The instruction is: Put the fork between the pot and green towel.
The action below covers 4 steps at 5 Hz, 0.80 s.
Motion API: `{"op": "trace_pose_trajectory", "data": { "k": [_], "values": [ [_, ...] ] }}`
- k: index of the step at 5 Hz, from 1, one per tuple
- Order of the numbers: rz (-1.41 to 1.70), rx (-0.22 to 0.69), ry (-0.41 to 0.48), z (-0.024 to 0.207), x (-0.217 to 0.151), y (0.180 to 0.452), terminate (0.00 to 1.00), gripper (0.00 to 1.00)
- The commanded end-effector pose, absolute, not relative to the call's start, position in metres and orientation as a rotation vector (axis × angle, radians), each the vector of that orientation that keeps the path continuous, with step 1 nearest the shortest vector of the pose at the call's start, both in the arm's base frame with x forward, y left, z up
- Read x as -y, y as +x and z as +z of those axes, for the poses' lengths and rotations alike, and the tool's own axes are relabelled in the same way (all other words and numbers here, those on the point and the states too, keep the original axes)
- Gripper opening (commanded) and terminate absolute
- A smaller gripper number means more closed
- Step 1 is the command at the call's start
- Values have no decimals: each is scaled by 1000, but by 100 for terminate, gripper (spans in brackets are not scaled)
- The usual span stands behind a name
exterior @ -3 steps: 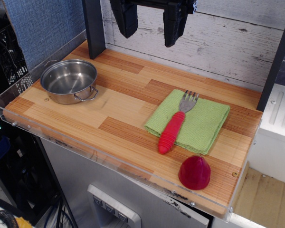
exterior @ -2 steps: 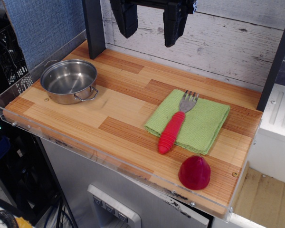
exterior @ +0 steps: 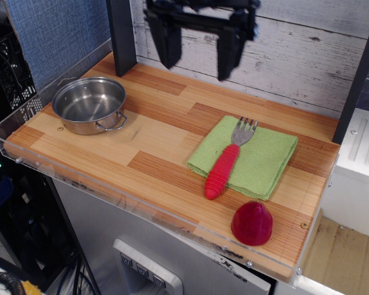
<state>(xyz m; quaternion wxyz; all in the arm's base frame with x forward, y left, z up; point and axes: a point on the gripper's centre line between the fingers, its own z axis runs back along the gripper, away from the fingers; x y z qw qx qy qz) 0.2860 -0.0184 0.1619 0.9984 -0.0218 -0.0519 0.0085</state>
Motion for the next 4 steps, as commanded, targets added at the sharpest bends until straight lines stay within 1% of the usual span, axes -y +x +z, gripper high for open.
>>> {"op": "trace_pose_trajectory", "data": {
  "k": [1, 2, 3, 4],
  "values": [
    [22, 97, -36, 128, 43, 271, 0, 100],
    [46, -2, -69, 90, 62, 262, 0, 100],
    [74, -59, -73, 63, 71, 260, 0, 100],
    [85, -89, -58, 46, 70, 262, 0, 100]
  ]
}}
